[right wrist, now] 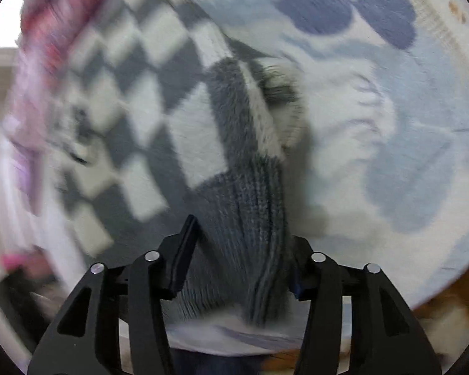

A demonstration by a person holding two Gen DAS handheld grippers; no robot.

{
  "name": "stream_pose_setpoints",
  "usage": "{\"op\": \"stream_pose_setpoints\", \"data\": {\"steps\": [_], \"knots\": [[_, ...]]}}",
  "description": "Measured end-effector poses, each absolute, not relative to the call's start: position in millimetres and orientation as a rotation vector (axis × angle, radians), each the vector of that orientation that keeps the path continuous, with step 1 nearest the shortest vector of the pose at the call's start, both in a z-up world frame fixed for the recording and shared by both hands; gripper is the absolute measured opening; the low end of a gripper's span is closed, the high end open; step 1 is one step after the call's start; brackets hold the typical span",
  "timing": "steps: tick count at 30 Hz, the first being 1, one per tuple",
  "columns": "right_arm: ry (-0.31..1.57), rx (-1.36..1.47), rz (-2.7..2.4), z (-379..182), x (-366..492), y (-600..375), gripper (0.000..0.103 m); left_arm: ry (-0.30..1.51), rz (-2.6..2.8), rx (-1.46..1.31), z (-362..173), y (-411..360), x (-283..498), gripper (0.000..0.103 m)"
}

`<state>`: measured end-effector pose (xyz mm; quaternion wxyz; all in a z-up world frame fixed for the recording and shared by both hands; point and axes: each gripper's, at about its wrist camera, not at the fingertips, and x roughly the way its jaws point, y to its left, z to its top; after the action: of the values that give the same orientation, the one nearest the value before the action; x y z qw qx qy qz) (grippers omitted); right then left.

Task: Fold large clothes

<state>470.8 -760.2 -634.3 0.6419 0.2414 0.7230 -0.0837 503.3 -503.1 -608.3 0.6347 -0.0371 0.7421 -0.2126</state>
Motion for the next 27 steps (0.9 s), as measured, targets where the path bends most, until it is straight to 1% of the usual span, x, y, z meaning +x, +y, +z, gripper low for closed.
{"op": "stream_pose_setpoints", "data": {"steps": [1,2,3,4,8,10,13,15,17,21,23,26,27], "knots": [[1.677,0.497,-0.212,-638.8,467.7,-760.6,0.049,1.692,-0.475,-0.073,-608.0,-500.4,502.5,0.064],[1.69,0.498,-0.217,-641.8,464.8,-762.4,0.049,1.658,-0.463,-0.056,-603.0,-496.4,503.0,0.066],[1.703,0.494,-0.225,-644.4,461.9,-763.7,0.049,1.637,-0.455,-0.046,-598.6,-494.0,504.9,0.073],[1.713,0.468,-0.236,-645.4,459.6,-763.5,0.049,1.623,-0.443,-0.045,-593.8,-491.5,509.2,0.077],[1.673,0.421,-0.205,-629.0,467.7,-750.1,0.049,1.609,-0.381,-0.05,-577.4,-484.6,526.6,0.079],[1.636,0.371,-0.197,-609.7,476.3,-736.0,0.049,1.577,-0.334,-0.021,-561.7,-482.2,526.1,0.085],[1.545,0.34,-0.138,-566.8,494.4,-711.2,0.049,1.537,-0.282,0.018,-540.3,-483.4,535.9,0.09],[1.487,0.333,-0.084,-539.4,503.0,-693.4,0.05,1.511,-0.245,0.072,-526.8,-481.5,538.1,0.09],[1.439,0.294,-0.031,-512.1,513.2,-668.3,0.059,1.483,-0.2,0.132,-515.5,-480.7,540.0,0.091],[1.374,0.215,0.036,-467.4,527.0,-640.7,0.062,1.455,-0.162,0.153,-490.9,-471.2,540.9,0.092],[1.347,0.184,0.058,-449.7,528.7,-628.2,0.074,1.449,-0.151,0.135,-476.5,-465.1,540.1,0.092],[1.318,0.131,0.049,-427.6,524.4,-620.8,0.085,1.418,-0.14,0.1,-453.0,-454.4,537.2,0.092],[1.309,0.117,0.048,-423.8,524.5,-620.8,0.086,1.408,-0.136,0.091,-446.7,-451.2,535.2,0.092]]}}
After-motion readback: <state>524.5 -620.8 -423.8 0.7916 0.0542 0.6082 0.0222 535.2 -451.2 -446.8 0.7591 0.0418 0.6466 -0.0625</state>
